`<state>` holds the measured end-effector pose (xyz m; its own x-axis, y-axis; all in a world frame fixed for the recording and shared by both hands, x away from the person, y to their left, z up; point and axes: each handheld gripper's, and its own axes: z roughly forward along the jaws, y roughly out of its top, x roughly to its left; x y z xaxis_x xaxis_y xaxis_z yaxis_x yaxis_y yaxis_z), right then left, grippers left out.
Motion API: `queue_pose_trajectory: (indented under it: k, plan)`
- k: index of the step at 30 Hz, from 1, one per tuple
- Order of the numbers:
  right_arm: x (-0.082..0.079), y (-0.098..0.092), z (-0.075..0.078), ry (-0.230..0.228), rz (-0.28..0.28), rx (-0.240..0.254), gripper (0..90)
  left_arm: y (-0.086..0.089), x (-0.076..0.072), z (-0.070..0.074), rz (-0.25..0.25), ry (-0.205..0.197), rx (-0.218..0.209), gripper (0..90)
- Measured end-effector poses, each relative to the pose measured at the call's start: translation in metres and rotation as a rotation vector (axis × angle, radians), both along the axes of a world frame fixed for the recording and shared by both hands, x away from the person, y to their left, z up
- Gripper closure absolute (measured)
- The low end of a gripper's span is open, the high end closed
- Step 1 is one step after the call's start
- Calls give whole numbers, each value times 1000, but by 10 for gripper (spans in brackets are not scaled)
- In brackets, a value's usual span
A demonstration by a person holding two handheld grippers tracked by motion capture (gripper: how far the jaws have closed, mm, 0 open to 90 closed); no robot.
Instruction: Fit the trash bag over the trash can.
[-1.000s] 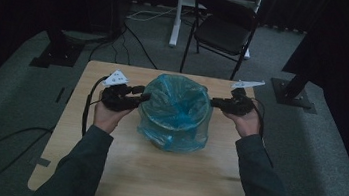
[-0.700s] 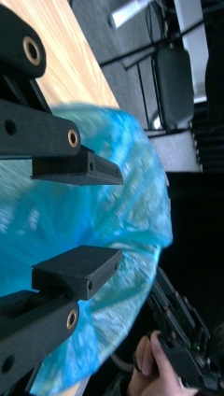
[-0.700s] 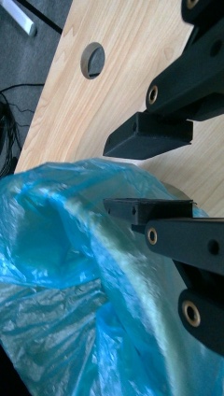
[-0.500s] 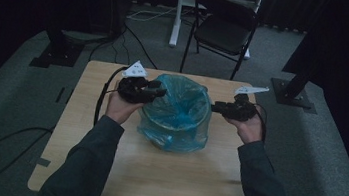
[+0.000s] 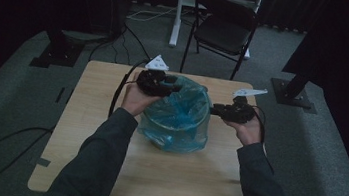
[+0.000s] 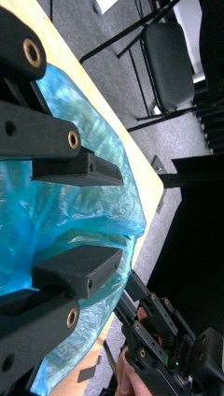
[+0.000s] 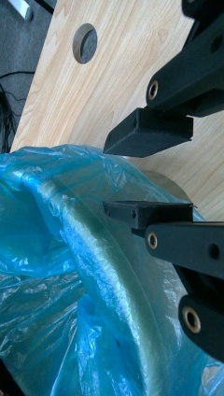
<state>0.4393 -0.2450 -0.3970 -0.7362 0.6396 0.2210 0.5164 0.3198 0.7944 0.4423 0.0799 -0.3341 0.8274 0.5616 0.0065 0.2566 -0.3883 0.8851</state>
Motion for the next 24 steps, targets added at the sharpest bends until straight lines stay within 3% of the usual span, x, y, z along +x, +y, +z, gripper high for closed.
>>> queue_pose_trajectory:
  k: [7, 14, 20, 24]
  plan:
    - [-2, -3, -1, -2, 2, 4, 657, -17, 12, -7, 25, 0, 103, 585]
    - [-1, -1, -3, 0, 8, 7, 654, -30, 18, -5, 22, -5, 125, 584]
    - [-1, 2, -4, 3, 17, 8, 650, -44, 28, -15, 22, 27, 251, 577]
    - [-1, 2, -5, 5, 19, 8, 649, -50, 30, -19, 32, 20, 328, 577]
